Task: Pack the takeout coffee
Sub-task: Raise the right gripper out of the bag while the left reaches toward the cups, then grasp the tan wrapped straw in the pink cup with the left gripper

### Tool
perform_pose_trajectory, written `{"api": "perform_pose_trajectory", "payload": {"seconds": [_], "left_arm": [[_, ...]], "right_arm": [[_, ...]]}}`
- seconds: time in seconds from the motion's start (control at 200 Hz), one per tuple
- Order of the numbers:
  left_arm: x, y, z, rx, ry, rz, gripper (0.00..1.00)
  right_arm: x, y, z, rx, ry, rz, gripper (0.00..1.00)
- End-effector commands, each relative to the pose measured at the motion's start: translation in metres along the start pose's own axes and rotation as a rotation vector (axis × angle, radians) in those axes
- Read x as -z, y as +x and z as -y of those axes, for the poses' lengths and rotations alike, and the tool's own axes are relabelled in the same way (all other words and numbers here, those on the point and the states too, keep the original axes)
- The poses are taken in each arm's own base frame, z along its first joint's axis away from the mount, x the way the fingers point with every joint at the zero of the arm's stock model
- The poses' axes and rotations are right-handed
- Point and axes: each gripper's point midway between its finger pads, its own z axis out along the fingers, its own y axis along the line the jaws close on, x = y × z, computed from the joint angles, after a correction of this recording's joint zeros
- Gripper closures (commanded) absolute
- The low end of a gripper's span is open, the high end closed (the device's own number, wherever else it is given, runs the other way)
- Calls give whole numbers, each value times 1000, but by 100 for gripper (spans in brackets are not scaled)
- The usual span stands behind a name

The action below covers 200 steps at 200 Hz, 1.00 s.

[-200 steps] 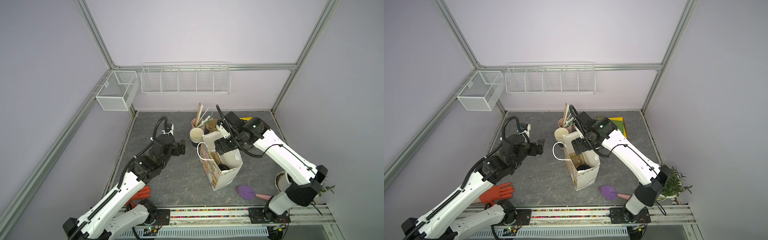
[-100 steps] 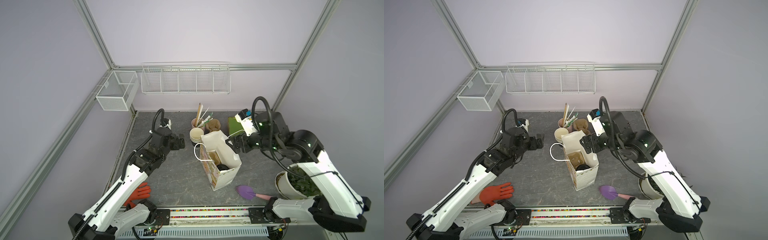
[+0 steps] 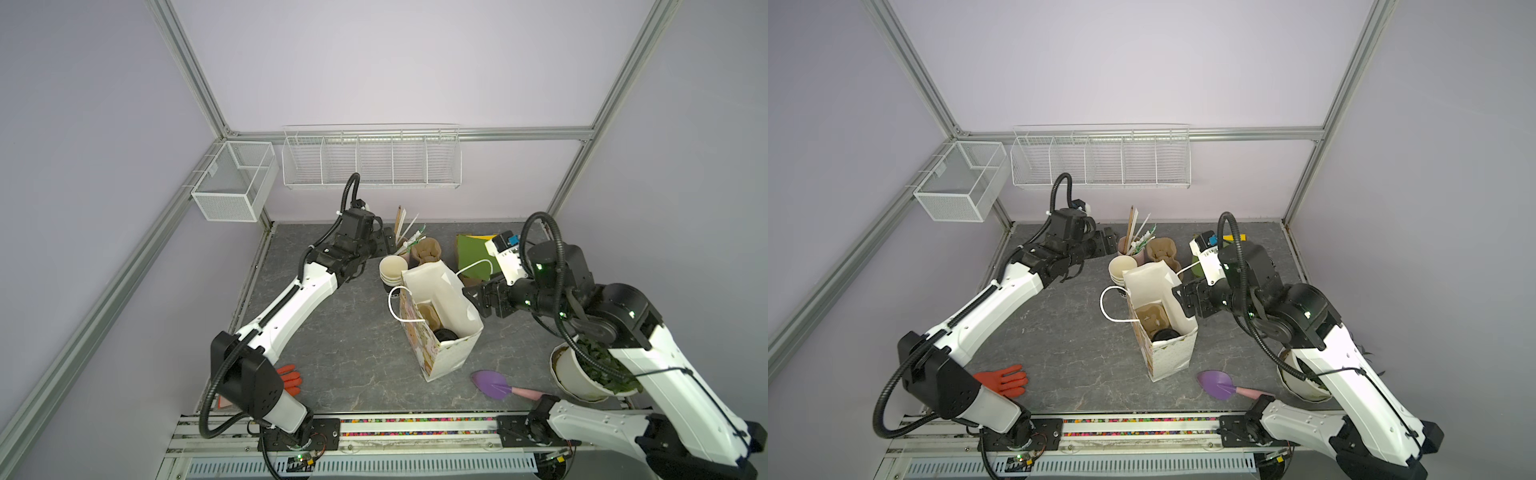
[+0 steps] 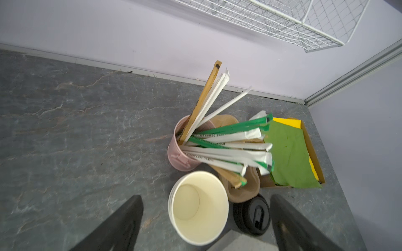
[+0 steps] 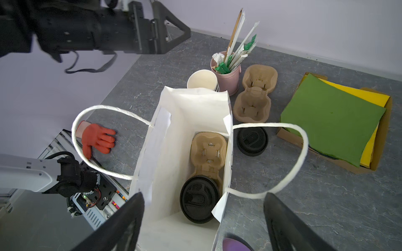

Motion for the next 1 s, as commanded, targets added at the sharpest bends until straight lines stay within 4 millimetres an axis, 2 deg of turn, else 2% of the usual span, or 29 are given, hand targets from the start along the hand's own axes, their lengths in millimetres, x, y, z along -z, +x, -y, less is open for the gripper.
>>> {"api": "perform_pose_trajectory", "payload": {"seconds": [0.0, 0.135, 0.275, 0.45, 0.48, 0.59, 0.765, 0.995], "left_arm": [[-27, -16, 7, -28, 46, 36, 9], [-62, -25, 6, -6, 100, 20, 12], [-86, -37, 0, 12, 137, 29, 17], [-106, -43, 5, -7, 195, 33, 23], [-110, -43, 6, -11, 199, 32, 23], [-123, -41, 5, -13, 210, 17, 26], [-140, -36, 15, -16, 272, -9, 26], [-157, -32, 5, -9, 243, -22, 30]], "right_arm": [[6, -1, -1, 31, -19, 38, 12], [3, 2, 0, 40, -23, 36, 12], [-5, 7, 0, 51, -25, 17, 12], [-14, 15, 4, 60, -12, -12, 12], [-15, 8, 3, 59, -16, 15, 12], [-20, 9, 4, 60, -12, 15, 12], [-24, 7, 2, 60, -27, 21, 12], [-31, 6, 0, 56, -38, 12, 12]]}}
